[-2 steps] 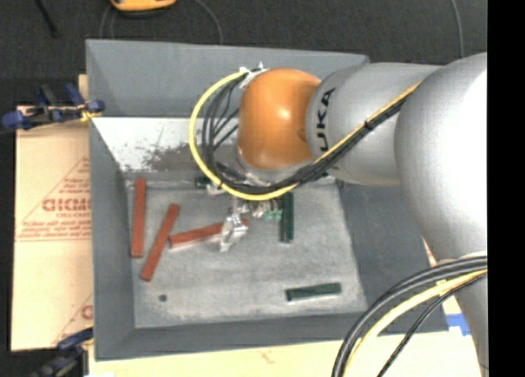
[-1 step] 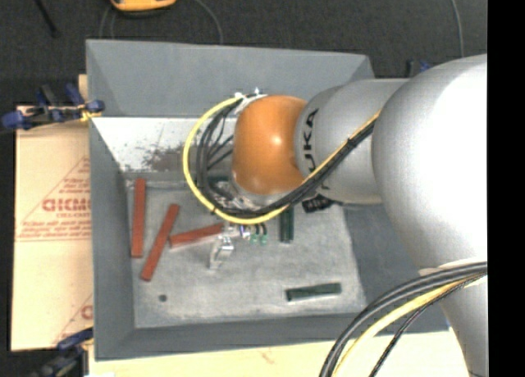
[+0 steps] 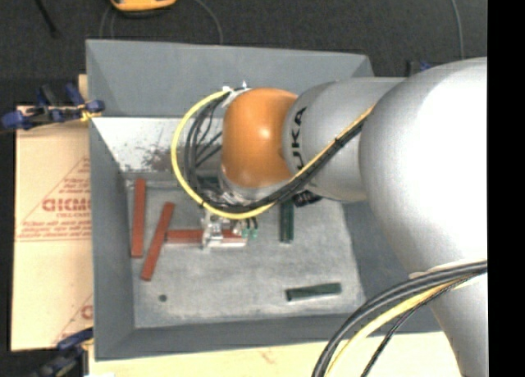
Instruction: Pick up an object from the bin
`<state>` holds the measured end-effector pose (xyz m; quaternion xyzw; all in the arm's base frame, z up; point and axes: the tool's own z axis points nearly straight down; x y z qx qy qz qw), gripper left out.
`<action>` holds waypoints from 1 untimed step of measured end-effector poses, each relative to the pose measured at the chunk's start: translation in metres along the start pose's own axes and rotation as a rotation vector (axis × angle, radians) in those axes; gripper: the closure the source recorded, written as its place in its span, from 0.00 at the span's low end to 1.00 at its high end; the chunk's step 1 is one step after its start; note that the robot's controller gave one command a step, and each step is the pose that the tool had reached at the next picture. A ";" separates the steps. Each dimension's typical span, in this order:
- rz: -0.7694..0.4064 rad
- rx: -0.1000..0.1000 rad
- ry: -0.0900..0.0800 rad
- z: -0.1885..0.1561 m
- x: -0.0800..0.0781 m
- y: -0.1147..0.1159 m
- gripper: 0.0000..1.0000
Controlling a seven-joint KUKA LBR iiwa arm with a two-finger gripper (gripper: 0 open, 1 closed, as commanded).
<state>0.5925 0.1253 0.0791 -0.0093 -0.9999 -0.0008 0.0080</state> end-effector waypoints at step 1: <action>-0.007 0.000 -0.001 0.000 -0.004 0.001 1.00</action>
Offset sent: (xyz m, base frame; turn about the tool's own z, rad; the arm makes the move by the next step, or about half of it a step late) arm -0.0001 0.0002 0.0322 0.0000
